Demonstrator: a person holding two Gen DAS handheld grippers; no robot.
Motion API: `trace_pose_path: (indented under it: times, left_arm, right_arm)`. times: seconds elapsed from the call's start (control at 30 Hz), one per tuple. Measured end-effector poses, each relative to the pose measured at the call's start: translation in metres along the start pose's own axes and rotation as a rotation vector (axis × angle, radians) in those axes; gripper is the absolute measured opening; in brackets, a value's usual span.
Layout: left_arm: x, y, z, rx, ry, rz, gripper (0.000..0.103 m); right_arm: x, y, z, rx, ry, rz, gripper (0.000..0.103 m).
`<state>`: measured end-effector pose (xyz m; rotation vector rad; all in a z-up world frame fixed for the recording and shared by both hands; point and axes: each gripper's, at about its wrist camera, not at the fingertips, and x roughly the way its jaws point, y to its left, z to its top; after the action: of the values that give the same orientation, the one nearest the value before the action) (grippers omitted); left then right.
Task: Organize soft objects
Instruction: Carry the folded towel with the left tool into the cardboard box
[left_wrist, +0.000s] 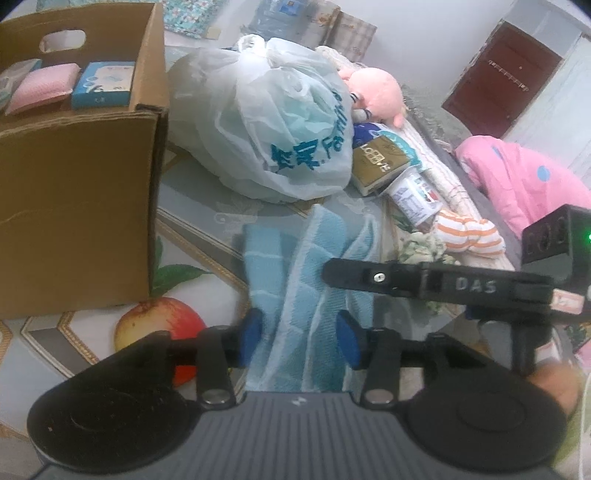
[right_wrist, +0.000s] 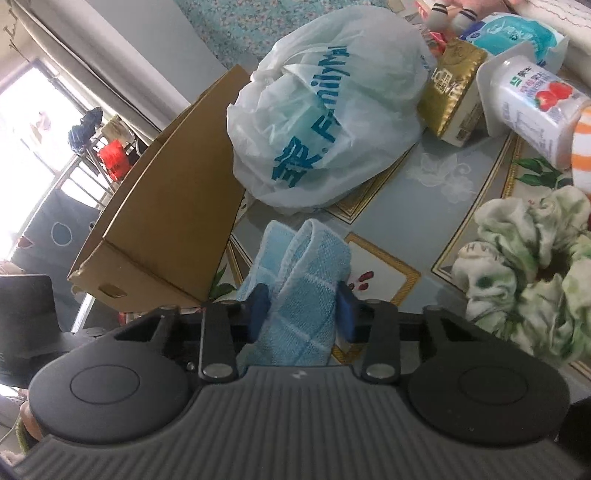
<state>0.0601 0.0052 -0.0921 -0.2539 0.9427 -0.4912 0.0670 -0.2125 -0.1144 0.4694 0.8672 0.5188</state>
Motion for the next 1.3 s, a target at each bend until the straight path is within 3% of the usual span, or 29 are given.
trace_pose_path:
  times: [0.1, 0.17, 0.2, 0.23, 0.47, 0.67, 0.8, 0.9, 1.07, 1.3]
  left_arm:
    - [0.002, -0.002, 0.002, 0.0, 0.001, -0.006, 0.053]
    - [0.002, -0.004, 0.002, 0.001, -0.002, 0.007, 0.047]
    - [0.002, -0.004, 0.002, 0.006, -0.005, 0.025, 0.032]
    - [0.003, -0.005, 0.001, 0.01, -0.005, 0.041, 0.024]
    - [-0.019, -0.013, 0.002, -0.005, -0.073, 0.001, 0.021]
    - [-0.069, -0.023, 0.022, 0.02, -0.217, -0.005, 0.021]
    - [-0.109, -0.019, 0.043, 0.046, -0.329, 0.047, 0.021]
    - [-0.135, -0.001, 0.063, 0.019, -0.365, 0.097, 0.021]
    - [-0.174, 0.049, 0.101, -0.048, -0.385, 0.235, 0.02]
    - [-0.179, 0.127, 0.147, -0.142, -0.279, 0.434, 0.02]
  right_arm:
    - [0.0, -0.001, -0.002, 0.012, -0.001, 0.018, 0.025]
    - [0.001, -0.007, -0.003, 0.045, 0.0, 0.056, 0.02]
    - [-0.001, -0.009, -0.004, 0.059, -0.001, 0.068, 0.018]
    - [-0.003, -0.011, -0.005, 0.067, -0.007, 0.079, 0.018]
    - [-0.028, 0.005, 0.002, 0.029, -0.067, 0.121, 0.014]
    - [-0.057, 0.049, 0.032, -0.094, -0.146, 0.177, 0.014]
    - [-0.057, 0.092, 0.067, -0.185, -0.171, 0.247, 0.014]
    - [-0.033, 0.129, 0.099, -0.234, -0.141, 0.303, 0.014]
    - [0.042, 0.188, 0.153, -0.236, -0.01, 0.378, 0.014]
    - [0.161, 0.249, 0.184, -0.219, 0.18, 0.332, 0.014]
